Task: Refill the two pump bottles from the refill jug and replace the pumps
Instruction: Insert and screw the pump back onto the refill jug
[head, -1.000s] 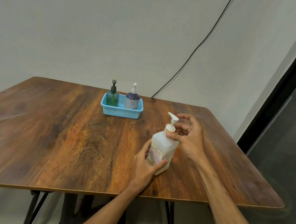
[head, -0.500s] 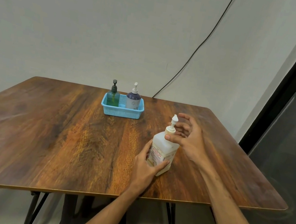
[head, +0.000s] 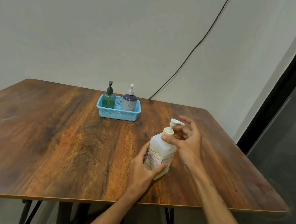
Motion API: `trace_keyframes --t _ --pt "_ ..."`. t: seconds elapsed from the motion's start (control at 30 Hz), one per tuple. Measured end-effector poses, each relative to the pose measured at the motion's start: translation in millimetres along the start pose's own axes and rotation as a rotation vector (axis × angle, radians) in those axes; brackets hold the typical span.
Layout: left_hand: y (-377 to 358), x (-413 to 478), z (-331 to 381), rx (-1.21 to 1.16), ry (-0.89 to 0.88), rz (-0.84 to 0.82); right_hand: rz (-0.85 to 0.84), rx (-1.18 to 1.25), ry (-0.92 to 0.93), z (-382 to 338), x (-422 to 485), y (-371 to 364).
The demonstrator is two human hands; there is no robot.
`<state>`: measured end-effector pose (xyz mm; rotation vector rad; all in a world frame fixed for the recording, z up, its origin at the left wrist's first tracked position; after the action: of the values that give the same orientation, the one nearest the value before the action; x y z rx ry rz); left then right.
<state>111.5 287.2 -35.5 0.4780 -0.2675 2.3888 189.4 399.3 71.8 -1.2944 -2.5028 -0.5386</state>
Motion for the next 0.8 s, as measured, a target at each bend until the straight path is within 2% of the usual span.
trace_keyframes --t 0.1,0.33,0.63,0.8 --pt "-0.2 -0.3 -0.5 0.005 -0.008 0.01 0.028 0.012 0.006 1.4 -1.3 -4.8" --pt "-0.3 0.8 0.1 0.018 -0.009 0.011 -0.037 -0.03 0.034 1.7 1.9 -2.3" --pt "0.0 0.9 0.7 0.034 -0.013 0.003 -0.258 -0.094 0.042 -2.6 12.0 3.9" --pt "0.7 0.2 2.8 0.024 -0.014 0.002 -0.184 -0.104 0.051 -0.9 10.3 2.2"
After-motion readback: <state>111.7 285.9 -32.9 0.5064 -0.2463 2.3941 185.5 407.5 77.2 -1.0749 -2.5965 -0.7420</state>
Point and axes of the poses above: each hand's wrist, its own x-axis towards the middle knuckle, its own y-axis out of the back of the hand, z = x × y, the point moved 2 cm from there along x, towards the middle knuckle, and after that the axes turned 9 degrees about -x, right-handed, at the moved point
